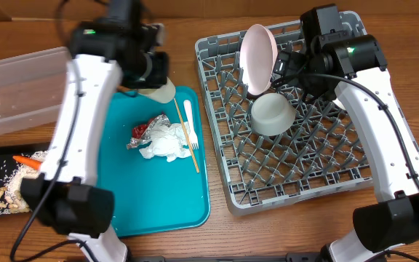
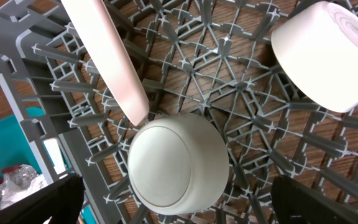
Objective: Sort waste into correct bins and load items into the dishwasher rack
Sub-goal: 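Grasp the white paper cup with the left gripper and lift it, then carry the cup toward the rack and grasp it with the right gripper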
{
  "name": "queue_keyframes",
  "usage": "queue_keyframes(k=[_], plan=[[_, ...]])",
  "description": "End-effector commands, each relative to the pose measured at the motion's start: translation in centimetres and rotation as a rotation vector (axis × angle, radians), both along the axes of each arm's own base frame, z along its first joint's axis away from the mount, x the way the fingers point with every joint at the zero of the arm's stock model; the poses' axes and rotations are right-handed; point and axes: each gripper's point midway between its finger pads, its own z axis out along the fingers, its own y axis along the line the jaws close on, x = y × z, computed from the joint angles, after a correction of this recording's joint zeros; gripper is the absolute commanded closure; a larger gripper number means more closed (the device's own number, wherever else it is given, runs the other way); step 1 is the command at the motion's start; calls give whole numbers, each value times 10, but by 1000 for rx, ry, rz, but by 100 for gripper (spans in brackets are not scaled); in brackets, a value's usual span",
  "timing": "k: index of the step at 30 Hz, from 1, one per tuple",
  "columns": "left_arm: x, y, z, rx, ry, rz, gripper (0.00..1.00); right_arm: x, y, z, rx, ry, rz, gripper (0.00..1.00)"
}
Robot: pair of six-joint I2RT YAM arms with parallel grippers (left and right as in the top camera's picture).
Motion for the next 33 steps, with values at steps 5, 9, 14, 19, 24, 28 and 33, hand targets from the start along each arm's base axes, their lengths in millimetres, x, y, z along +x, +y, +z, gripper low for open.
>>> queue_keyframes(k=[5, 9, 14, 19, 24, 28, 33], plan=[[-22, 10, 67, -599, 9, -64, 96, 9, 1, 18, 15, -73, -3, 0], [-37, 17, 73, -712, 14, -97, 96, 19, 21, 26, 115, -115, 40, 0], [-40, 10, 92, -926, -5, -114, 96, 3, 67, 34, 362, -54, 170, 0], [-32, 27, 122, -1105, -86, -89, 96, -13, 119, 77, 747, -48, 383, 0], [-30, 40, 127, -1155, -45, -15, 96, -23, 143, 134, 1097, -40, 523, 0], [-31, 39, 127, -1172, 6, 17, 96, -24, 151, 141, 1186, 38, 493, 0], [-31, 38, 127, -1188, 58, 46, 96, -33, 165, 150, 1250, 92, 540, 0]])
